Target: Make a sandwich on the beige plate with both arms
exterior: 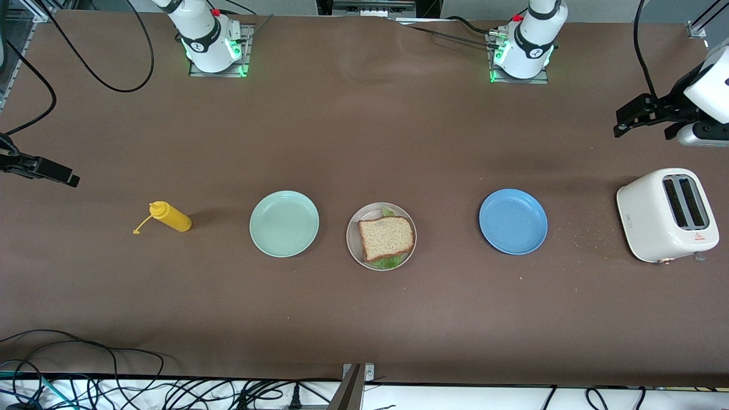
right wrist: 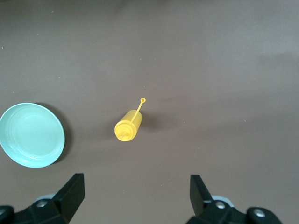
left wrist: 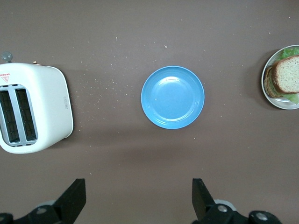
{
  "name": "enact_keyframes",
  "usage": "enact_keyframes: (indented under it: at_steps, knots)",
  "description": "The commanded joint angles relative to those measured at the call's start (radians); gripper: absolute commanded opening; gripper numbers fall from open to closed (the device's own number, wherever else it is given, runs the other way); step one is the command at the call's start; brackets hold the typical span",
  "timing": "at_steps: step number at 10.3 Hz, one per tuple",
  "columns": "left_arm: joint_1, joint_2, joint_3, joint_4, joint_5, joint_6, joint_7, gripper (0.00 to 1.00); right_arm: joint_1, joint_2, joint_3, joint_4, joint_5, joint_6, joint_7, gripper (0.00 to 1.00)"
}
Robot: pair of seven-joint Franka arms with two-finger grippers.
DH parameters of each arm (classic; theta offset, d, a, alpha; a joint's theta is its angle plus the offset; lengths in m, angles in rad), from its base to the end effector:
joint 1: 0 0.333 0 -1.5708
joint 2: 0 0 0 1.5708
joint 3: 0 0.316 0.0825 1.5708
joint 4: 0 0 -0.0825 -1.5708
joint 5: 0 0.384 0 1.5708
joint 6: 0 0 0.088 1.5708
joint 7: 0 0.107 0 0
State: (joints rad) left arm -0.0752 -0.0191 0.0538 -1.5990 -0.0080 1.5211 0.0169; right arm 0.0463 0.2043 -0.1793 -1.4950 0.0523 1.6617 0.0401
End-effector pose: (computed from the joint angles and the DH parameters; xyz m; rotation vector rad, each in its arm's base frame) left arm 0.5426 -0.0122 0.6175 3.1308 -0.0603 -0.0922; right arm 0.6160 -0.0670 0.5498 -3.1118 0.2741 0.0524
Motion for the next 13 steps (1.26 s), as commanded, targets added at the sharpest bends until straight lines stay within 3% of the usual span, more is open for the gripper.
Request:
enact_keyframes:
  at_steps: [1,13]
  knots:
    - [-0.008,0.030,0.011,0.044,-0.004,-0.032,0.044,1.00,0.020,0.003,-0.002,-0.004,-0.054,0.015,0.017,1.00]
    - [0.005,0.045,0.017,0.044,-0.007,-0.033,0.097,1.00,0.030,-0.002,0.001,0.009,-0.052,0.010,0.007,1.00]
